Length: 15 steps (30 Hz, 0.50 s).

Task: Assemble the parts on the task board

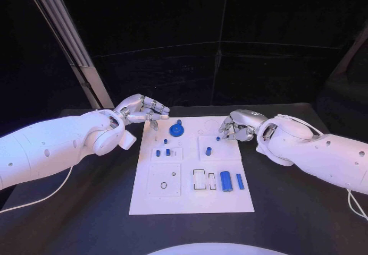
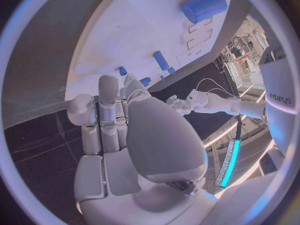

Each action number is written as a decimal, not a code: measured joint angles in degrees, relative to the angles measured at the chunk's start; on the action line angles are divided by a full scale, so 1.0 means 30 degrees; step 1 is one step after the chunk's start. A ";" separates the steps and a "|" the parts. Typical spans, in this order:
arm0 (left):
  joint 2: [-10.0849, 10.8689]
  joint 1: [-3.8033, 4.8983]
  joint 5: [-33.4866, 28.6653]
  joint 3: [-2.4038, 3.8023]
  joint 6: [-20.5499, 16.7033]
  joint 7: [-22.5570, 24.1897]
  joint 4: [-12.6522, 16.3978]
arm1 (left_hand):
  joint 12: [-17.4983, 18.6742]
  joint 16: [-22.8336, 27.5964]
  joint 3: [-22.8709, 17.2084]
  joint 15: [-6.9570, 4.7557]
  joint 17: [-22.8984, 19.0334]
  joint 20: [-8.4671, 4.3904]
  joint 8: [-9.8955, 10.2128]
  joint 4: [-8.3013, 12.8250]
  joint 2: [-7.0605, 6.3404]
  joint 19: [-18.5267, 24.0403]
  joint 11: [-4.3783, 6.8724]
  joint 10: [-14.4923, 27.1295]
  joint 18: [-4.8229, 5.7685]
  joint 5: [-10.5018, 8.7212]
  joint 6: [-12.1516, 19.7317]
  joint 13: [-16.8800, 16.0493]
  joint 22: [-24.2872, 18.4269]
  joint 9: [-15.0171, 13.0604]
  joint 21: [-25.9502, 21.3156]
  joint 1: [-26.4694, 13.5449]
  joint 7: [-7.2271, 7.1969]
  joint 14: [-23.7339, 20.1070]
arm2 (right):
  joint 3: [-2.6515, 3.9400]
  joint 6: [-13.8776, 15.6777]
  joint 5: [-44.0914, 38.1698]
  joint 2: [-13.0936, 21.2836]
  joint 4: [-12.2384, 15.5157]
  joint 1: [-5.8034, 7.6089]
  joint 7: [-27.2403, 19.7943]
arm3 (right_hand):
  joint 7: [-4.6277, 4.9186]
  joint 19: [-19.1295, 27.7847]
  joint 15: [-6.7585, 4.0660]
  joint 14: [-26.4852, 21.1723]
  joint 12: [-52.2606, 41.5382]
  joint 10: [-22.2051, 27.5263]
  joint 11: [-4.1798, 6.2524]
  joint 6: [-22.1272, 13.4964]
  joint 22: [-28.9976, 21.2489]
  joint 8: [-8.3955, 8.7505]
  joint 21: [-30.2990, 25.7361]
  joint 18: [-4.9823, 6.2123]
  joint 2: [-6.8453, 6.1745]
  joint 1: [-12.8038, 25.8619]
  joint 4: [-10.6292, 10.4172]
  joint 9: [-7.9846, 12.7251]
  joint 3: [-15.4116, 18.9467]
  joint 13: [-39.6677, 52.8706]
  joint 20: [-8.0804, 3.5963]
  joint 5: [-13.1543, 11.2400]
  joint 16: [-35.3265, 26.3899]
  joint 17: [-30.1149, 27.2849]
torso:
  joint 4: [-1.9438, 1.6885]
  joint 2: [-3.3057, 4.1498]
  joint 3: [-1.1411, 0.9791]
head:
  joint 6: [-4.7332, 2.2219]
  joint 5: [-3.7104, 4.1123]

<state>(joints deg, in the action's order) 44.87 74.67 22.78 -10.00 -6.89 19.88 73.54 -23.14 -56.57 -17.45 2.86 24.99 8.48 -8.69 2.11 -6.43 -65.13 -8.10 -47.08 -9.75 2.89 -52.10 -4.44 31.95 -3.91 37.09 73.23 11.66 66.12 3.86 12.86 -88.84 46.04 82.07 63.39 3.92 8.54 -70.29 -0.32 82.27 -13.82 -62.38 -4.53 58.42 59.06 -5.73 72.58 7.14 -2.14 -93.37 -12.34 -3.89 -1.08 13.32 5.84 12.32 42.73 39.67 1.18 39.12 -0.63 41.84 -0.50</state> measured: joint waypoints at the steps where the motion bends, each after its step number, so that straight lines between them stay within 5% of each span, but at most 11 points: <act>1: 0.0061 0.0000 -0.0982 0.0000 0.0034 0.0374 0.0042 | -0.0129 0.0000 0.0176 0.0041 -0.0038 0.0000 -0.0032 -0.0055 0.0071 0.0000 0.0053 0.0052 -0.0001 0.0000 0.0008 -0.0007 -0.0085 0.0000 -0.0103 -0.0046 -0.0008 -0.0042 | 0.0003 0.0000 -0.0357 -0.0054 -0.0009 -0.0033 0.0077 | 0.0000 -0.0130 0.0039 0.0088 0.0075 -0.0025 -0.0025 0.0000 0.0148 0.0096 0.0114 -0.0001 -0.0011 -0.0011 0.0046 0.0000 -0.0046 -0.0080 -0.0002 -0.0072 0.0140 0.0124 | -0.0007 -0.0002 0.0000 | -0.0015 0.0049; 8: 0.0483 -0.0001 -0.6209 0.0000 0.0306 0.2031 0.0463 | -0.0867 0.0000 0.0839 0.0069 -0.0240 0.0054 -0.0222 -0.0256 0.0733 -0.0053 0.0001 0.0138 0.0003 0.0000 0.0224 -0.0120 -0.0487 -0.0002 -0.0504 0.0104 0.0079 -0.0067 | 0.0005 0.0016 -0.2349 -0.0486 -0.0104 -0.0238 0.0512 | 0.0209 -0.0295 0.0105 0.0153 0.0648 0.0117 -0.0166 -0.0210 0.0619 0.0366 0.0344 0.0001 -0.0212 -0.0013 -0.0028 0.0018 -0.0231 -0.0796 0.0165 -0.0302 0.0505 0.0389 | -0.0035 -0.0005 0.0011 | -0.0068 0.0211; 15: 0.0665 -0.0028 -0.8167 -0.0010 0.0532 0.2572 0.0942 | -0.1212 0.0000 0.1163 0.0139 -0.0342 0.0145 -0.0386 -0.0414 0.1168 -0.0144 -0.0004 0.0142 0.0007 0.0000 0.0314 -0.0131 -0.0696 -0.0020 -0.0665 0.0045 0.0169 -0.0137 | 0.0005 -0.0068 -0.3192 -0.0837 -0.0180 -0.0316 0.0762 | 0.0277 -0.0365 0.0172 0.0220 0.1086 0.0255 -0.0304 -0.0142 0.0818 0.0486 0.0557 -0.0001 -0.0216 -0.0017 0.0081 0.0017 -0.0926 -0.1572 0.0236 -0.1042 0.0748 0.0499 | -0.0046 0.0029 0.0026 | 0.0033 0.0269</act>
<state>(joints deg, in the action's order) 46.86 74.59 -1.72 -10.03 -5.29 27.59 76.37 -26.78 -56.57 -13.97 3.28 23.96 8.92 -9.85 0.87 -2.93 -65.57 -8.11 -46.66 -9.72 2.89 -51.16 -4.83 29.86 -3.97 35.10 73.37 12.17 65.71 3.88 12.65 -98.42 43.52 81.53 62.44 6.21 9.38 -71.39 0.20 82.93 -10.56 -61.61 -5.44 57.99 61.52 -4.28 74.25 7.13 -2.79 -93.42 -12.10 -3.84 -3.86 8.61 6.55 9.19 44.98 41.17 1.04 39.20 -0.55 41.93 0.31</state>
